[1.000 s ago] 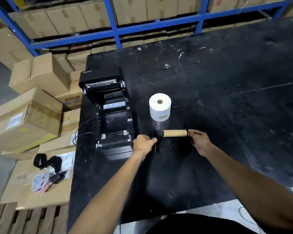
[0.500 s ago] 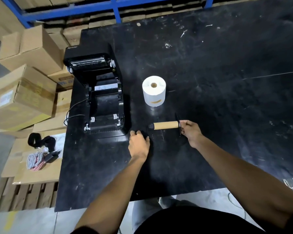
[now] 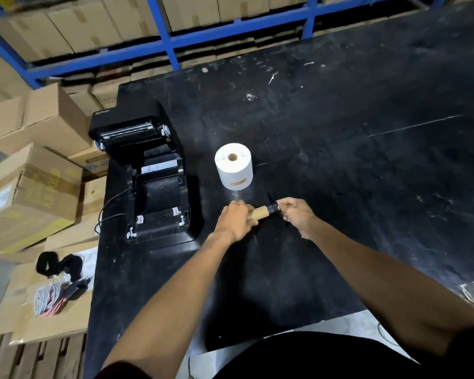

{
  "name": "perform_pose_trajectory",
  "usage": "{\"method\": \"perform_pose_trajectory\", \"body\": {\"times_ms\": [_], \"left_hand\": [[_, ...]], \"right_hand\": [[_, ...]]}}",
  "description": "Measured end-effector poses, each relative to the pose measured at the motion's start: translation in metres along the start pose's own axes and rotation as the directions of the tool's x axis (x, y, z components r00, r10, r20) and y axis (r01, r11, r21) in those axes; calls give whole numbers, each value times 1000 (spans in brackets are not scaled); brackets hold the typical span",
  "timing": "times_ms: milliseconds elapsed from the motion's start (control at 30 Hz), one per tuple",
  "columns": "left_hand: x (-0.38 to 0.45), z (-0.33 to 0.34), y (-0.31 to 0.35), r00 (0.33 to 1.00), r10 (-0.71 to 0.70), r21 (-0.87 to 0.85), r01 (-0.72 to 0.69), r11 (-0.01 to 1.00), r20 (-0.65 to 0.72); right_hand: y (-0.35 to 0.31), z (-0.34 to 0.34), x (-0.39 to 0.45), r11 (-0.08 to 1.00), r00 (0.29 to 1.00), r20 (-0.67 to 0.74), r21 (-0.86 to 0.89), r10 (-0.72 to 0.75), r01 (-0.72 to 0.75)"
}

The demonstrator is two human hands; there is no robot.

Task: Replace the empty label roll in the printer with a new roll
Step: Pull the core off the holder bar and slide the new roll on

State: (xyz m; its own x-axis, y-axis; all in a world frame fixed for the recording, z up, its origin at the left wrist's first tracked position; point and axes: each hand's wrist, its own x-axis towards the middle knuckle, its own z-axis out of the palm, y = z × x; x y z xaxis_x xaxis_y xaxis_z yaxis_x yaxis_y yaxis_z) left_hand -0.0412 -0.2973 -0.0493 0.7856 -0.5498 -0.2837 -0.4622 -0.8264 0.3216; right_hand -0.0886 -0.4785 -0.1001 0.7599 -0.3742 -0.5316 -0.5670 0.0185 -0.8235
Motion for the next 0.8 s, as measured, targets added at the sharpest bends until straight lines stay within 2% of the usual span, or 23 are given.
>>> {"method": "perform_pose_trajectory", "body": {"times_ms": [67,200,267,333,400,433,800], "left_hand": [[-1,-5,-10,999,-51,-11,51,999,-18],[-6,-5,-24,966,-258,-106,253,962,-31],[-5,-1,-26,913,-407,-308,384,871,-14],[-4,6,-25,850,-524,-516,470,716,48],[-3,14,-23,815,-571,-614,502,609,100],[-4,17,-21,807,-579,-623,512,591,114],[-6,28,-17,846,-530,-411,503,761,55]], "right_hand": [[2,-10,5,999,994,-103,9,36,-36],[8,-36,11,986,943,-287,23,166,-167],[10,-40,10,974,934,-285,3,217,-226],[13,-38,6,966,942,-249,-70,225,-249],[15,-35,1,960,958,-215,-164,188,-225],[16,-33,-2,955,965,-201,-210,167,-209],[16,-37,-12,899,989,-137,-426,50,-104]]}}
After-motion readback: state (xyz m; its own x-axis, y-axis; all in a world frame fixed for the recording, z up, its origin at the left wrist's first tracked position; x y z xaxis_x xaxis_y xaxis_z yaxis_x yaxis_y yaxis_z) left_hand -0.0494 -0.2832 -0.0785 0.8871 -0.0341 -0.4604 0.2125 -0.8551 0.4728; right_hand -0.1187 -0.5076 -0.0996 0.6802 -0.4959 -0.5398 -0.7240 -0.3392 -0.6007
